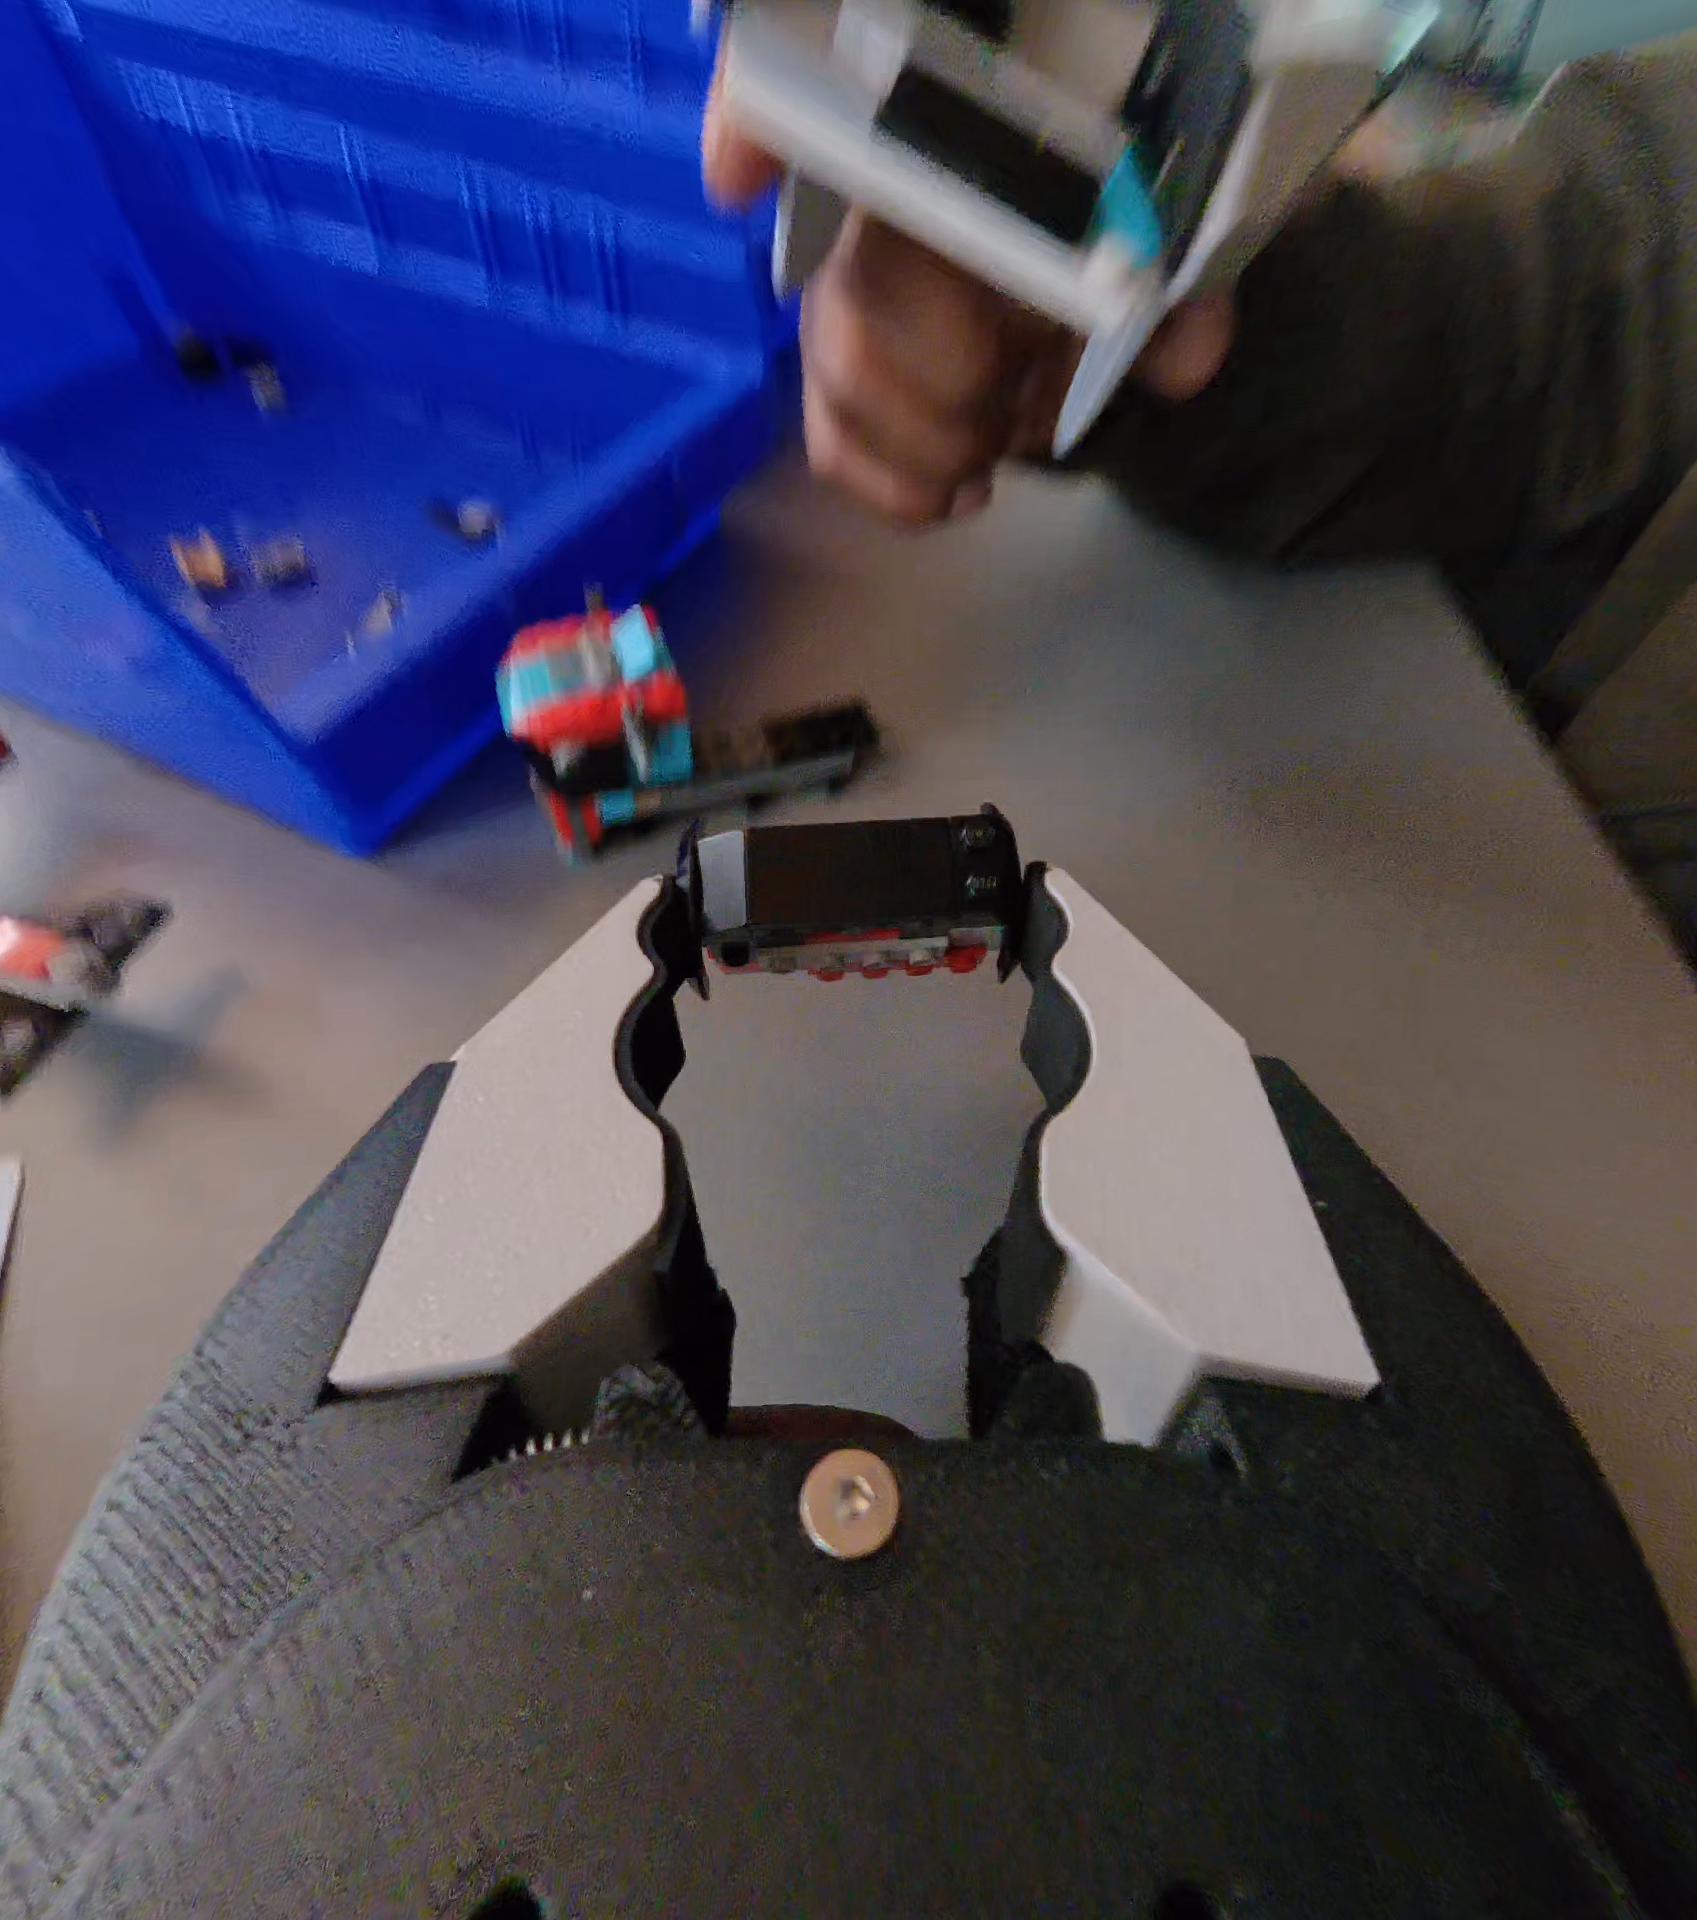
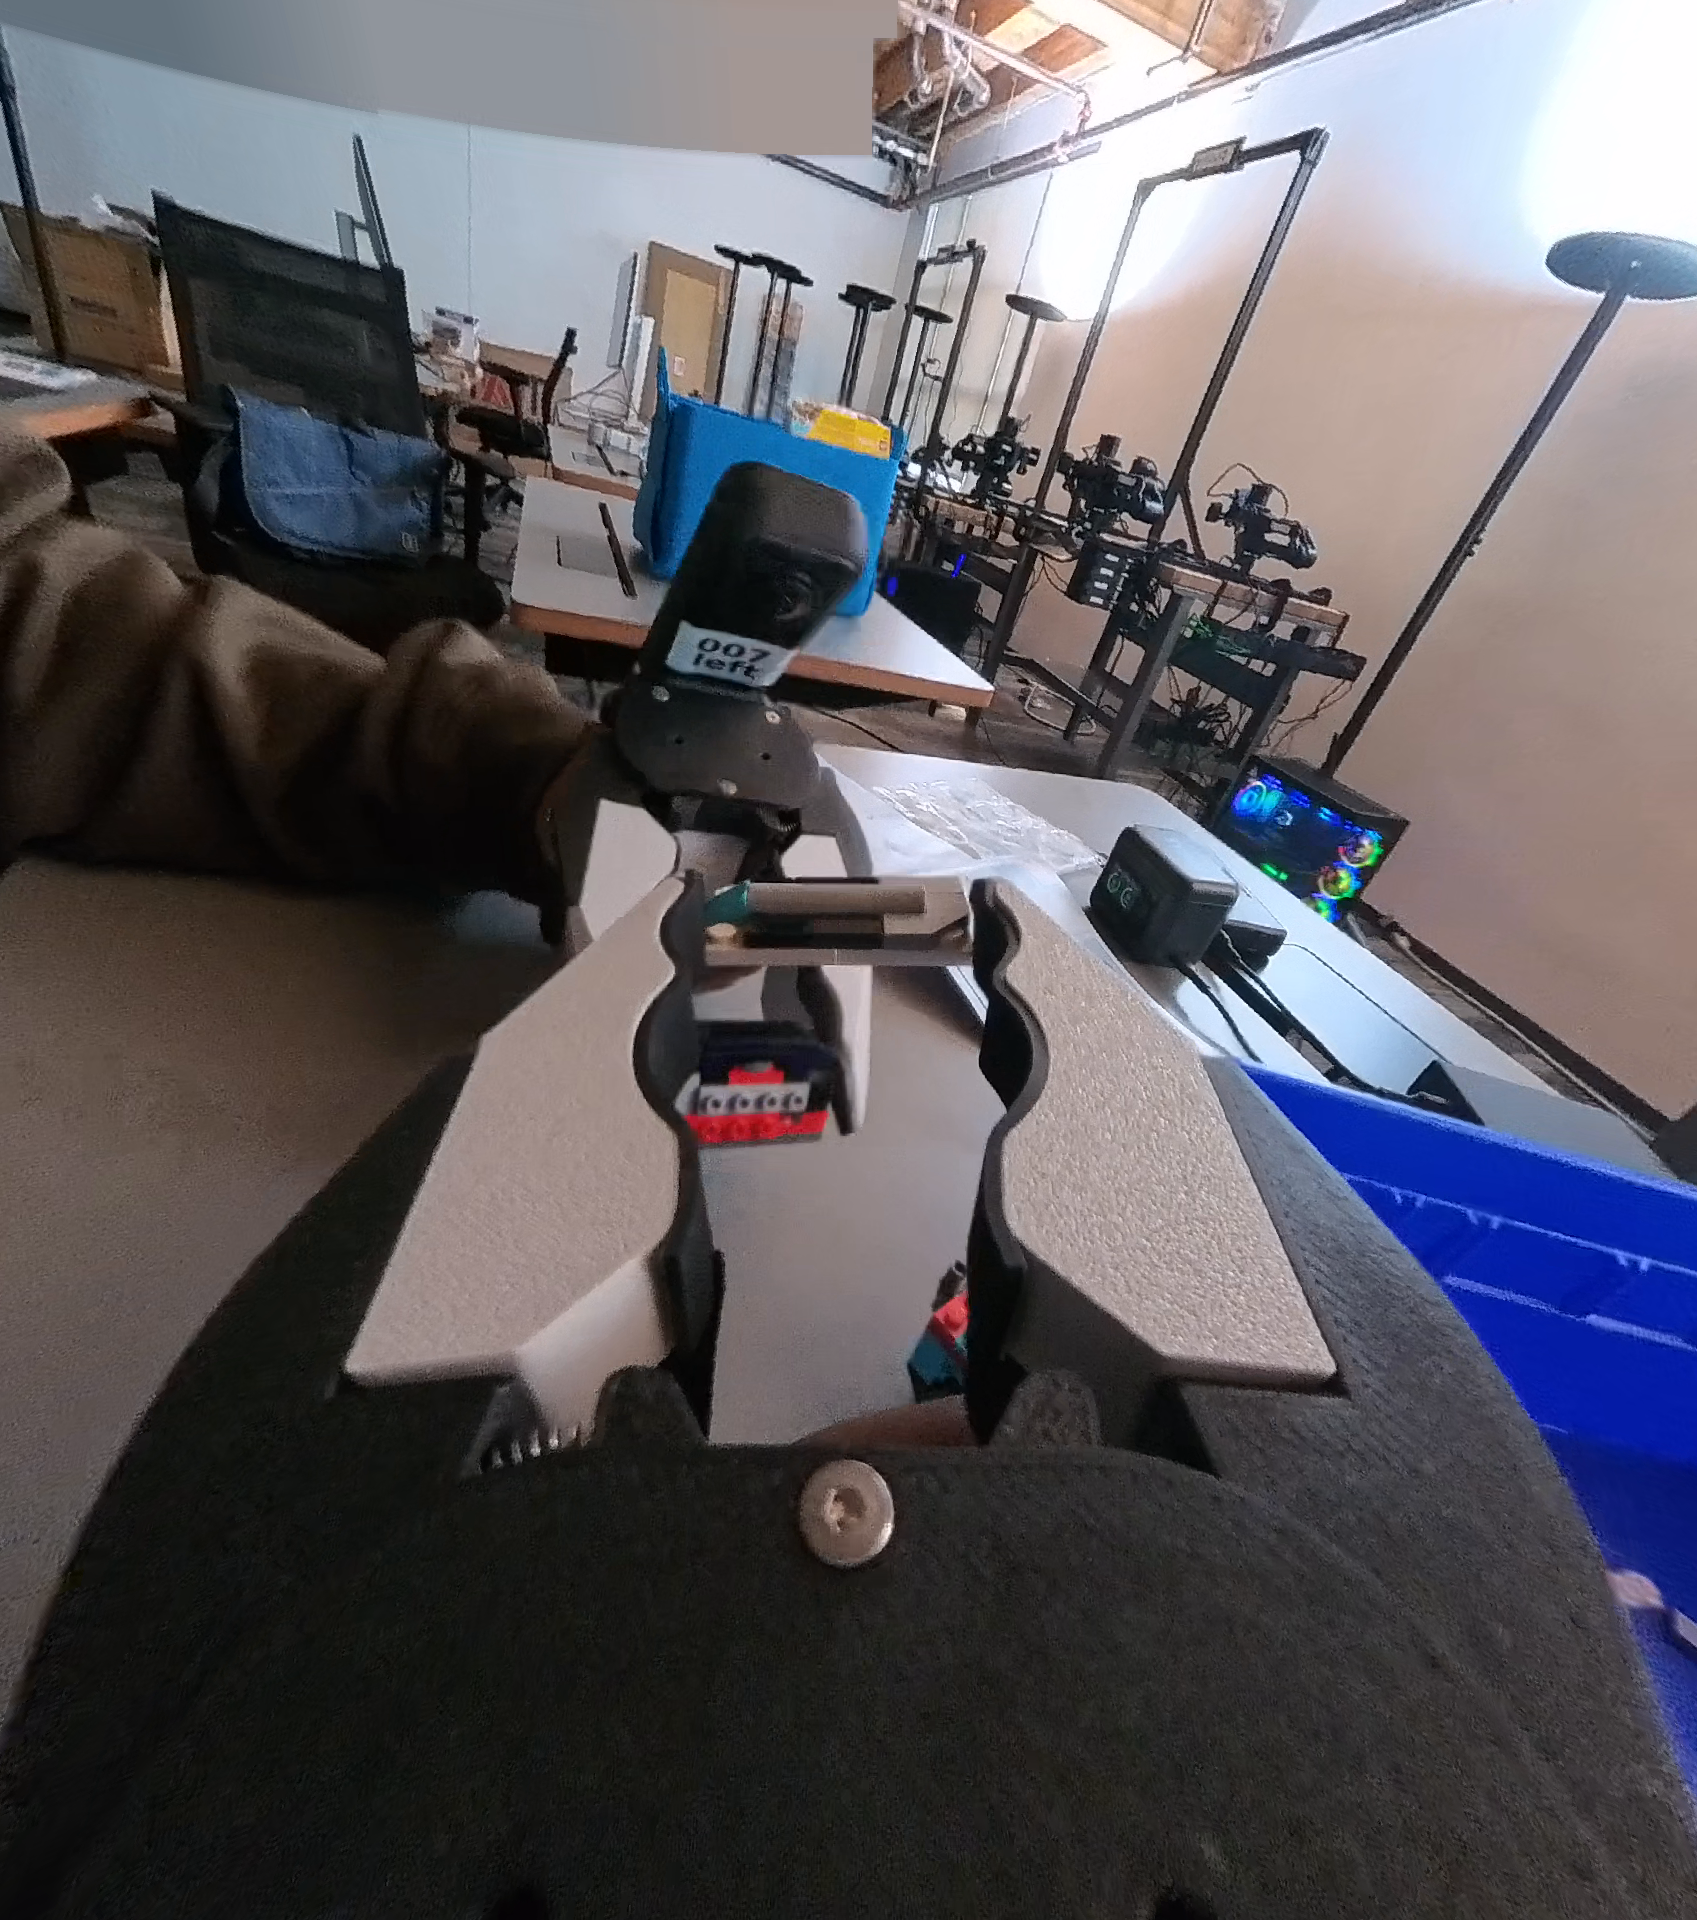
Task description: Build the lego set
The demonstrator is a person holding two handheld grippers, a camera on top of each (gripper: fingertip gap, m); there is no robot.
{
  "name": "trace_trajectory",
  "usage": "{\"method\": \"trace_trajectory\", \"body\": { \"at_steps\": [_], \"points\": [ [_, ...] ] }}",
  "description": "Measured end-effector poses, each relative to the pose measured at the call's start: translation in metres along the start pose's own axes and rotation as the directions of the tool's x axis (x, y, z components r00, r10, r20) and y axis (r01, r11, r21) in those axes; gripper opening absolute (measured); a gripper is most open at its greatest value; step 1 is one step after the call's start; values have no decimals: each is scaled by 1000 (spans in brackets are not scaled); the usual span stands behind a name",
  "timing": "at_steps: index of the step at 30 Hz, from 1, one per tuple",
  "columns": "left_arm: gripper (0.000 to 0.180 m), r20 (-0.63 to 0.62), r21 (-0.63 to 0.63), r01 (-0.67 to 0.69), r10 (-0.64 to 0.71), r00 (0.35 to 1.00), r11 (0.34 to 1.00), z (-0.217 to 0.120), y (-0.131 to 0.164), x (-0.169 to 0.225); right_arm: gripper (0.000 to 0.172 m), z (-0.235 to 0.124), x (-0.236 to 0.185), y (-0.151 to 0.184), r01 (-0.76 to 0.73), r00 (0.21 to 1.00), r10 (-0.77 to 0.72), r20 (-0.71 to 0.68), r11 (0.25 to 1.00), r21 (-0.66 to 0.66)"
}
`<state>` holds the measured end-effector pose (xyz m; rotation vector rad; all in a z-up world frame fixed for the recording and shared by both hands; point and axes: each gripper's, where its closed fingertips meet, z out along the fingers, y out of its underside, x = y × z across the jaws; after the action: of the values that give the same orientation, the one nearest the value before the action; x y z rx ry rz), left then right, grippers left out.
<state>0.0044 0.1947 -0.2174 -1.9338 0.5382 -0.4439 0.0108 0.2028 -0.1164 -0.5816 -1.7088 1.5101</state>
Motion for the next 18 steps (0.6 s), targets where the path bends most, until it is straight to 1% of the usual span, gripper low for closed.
{"method": "trace_trajectory", "body": {
  "at_steps": [2,4,6,7,9,13,18],
  "points": [
    [66,-36,209,-12,20,999,978,-8,-31,11,53,-1,0,-8,-48,999,47,9,998,34],
    [66,-69,396,5,24,997,918,-19,-58,22,53,-3,0,-18,-101,995,100,22,992,74],
    [66,-92,534,29,24,995,845,-27,-76,31,53,-4,-1,-31,-164,986,160,47,978,125],
    [66,-105,583,48,17,994,811,-30,-82,34,53,-4,-2,-37,-198,980,190,66,969,149],
    [66,-129,650,81,4,992,756,-33,-92,40,53,-4,-6,-48,-262,963,246,107,948,180],
    [66,-147,725,109,-1,989,680,-40,-103,47,53,2,-15,-62,-346,933,317,173,920,185],
    [66,-151,764,113,5,988,635,-47,-107,51,53,15,-25,-62,-385,915,360,182,914,126]
  ]
}}
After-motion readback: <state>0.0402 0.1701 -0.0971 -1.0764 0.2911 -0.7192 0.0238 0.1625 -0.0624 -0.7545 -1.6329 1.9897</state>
